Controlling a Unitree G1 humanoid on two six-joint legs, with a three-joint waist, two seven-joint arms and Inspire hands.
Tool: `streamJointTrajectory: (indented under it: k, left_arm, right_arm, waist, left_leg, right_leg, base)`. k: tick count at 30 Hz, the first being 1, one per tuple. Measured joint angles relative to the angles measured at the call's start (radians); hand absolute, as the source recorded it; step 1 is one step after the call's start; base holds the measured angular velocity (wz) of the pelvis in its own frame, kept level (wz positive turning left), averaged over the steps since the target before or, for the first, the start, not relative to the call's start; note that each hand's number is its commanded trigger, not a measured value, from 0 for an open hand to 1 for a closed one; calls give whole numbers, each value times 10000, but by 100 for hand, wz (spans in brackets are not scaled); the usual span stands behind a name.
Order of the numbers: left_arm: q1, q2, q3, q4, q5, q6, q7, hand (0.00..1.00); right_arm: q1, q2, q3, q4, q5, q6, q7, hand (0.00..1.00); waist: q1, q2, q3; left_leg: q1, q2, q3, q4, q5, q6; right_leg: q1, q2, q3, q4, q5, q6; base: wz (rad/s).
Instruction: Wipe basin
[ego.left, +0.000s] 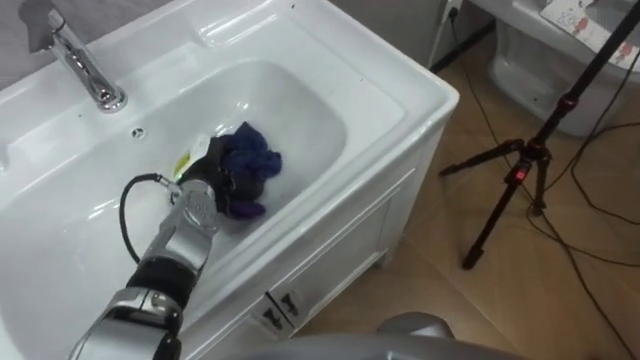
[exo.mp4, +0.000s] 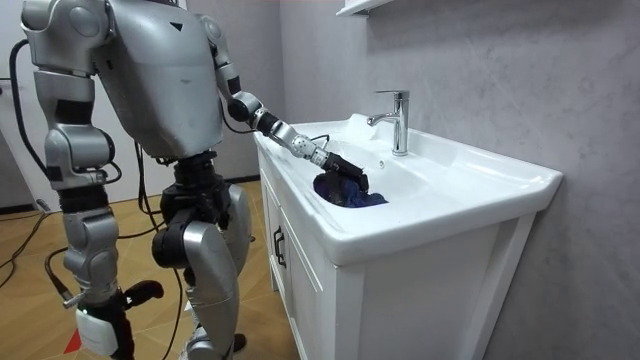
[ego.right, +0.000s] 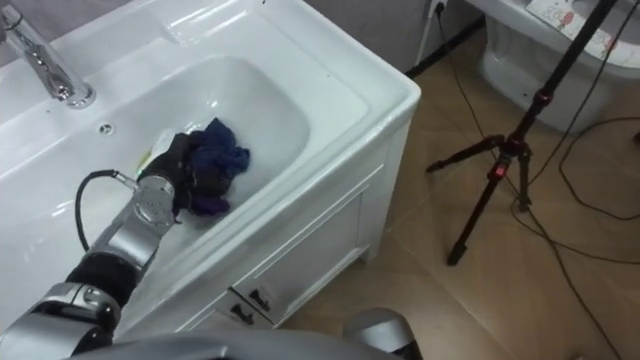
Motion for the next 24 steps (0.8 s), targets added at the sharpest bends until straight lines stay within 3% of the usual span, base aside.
streamJointTrajectory:
  k: [4,10,14,18,22,24]
  left_arm:
    - [371,18,517,102,974,-84,483,100]
    - [838,350,878,360,2408,-80,1208,100]
    - [1391,918,1005,305,3152,-90,1641,100]
    - [1490,1130,1511,267,4146,-91,1695,100]
    - [1777,1260,1597,-132,4735,-99,1534,100]
    - [1873,1359,1597,-198,4746,-283,1567,100]
  right_arm:
    - [93,20,-341,-107,-62,23,95,0]
    - [19,-64,-649,-166,-568,2,-50,0]
    - [-111,-357,-821,-171,-596,-208,-20,0]
    - [-268,-647,-1080,-153,-760,-427,5,0]
    - [-585,-756,-1086,-87,-755,-621,-1,0]
    - [-672,-857,-1074,-25,-703,-771,-8,0]
  waist:
    - [405,22,-64]
    - [768,209,-110]
    - [1116,445,-126]
    - [1478,704,-137]
    - [1580,862,-149]
    - [1710,975,-153]
  left_leg:
    - [88,77,-5,-18,-25,-46]
    - [90,106,-306,7,-19,-63]
    - [91,112,-448,-9,-13,-72]
    - [-38,81,-672,88,-8,-69]
    - [-139,104,-772,174,8,-90]
    - [-143,98,-1265,177,12,-94]
  right_leg:
    - [64,76,-18,20,-6,-53]
    - [215,60,-258,-53,-27,-109]
    - [245,55,-333,-83,-34,-123]
    - [207,-37,-573,-64,-50,-132]
    - [170,-33,-618,-67,-60,-163]
    - [208,-41,-742,-67,-86,-202]
  base:
    - [0]
    - [11]
    - [2]
    - [12]
    - [4]
    - [3]
